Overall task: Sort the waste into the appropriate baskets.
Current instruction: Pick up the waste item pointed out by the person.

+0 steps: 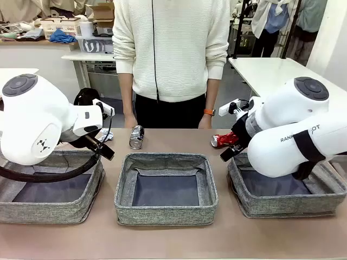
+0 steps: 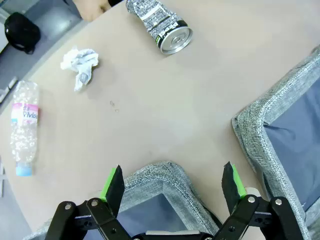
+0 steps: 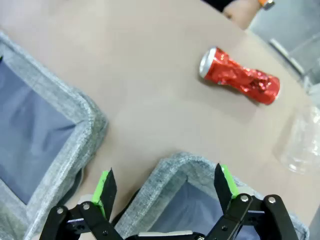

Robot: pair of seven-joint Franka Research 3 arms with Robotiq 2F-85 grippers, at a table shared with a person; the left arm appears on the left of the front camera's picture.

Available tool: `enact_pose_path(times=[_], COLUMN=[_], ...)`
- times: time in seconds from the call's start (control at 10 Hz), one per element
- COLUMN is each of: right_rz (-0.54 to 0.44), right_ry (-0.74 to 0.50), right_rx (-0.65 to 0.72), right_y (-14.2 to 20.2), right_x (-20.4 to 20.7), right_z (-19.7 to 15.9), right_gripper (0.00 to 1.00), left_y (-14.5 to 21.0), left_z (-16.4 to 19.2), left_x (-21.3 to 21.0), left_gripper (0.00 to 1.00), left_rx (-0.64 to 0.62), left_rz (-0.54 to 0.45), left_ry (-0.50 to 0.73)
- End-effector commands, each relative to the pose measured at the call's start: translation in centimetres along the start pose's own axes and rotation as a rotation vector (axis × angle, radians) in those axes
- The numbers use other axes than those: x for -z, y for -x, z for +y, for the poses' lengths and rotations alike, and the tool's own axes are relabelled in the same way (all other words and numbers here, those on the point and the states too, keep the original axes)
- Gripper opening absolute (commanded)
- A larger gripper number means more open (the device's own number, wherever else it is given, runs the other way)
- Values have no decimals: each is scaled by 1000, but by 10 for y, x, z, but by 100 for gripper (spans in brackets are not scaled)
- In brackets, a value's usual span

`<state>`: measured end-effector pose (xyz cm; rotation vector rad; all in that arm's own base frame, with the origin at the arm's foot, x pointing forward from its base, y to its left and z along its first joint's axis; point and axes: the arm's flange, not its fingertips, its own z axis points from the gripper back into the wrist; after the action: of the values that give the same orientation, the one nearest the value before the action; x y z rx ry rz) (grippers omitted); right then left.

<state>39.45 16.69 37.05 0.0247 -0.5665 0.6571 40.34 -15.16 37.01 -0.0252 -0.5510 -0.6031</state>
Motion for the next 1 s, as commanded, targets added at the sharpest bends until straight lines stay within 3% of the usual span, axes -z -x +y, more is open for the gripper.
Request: enact_pose_path(times=[0.0,0.9], right_rz=[0,0], right_ry=[0,0], right_rx=[0,0], right_y=[0,0], right_x=[0,0], right_z=[0,0], right_gripper=[100,100], left_y=[0,0], left_z=[0,0], left_x=[0,0], left_gripper=[100,100], left_rx=[0,0], left_rz=[0,0], left_ry=[0,0])
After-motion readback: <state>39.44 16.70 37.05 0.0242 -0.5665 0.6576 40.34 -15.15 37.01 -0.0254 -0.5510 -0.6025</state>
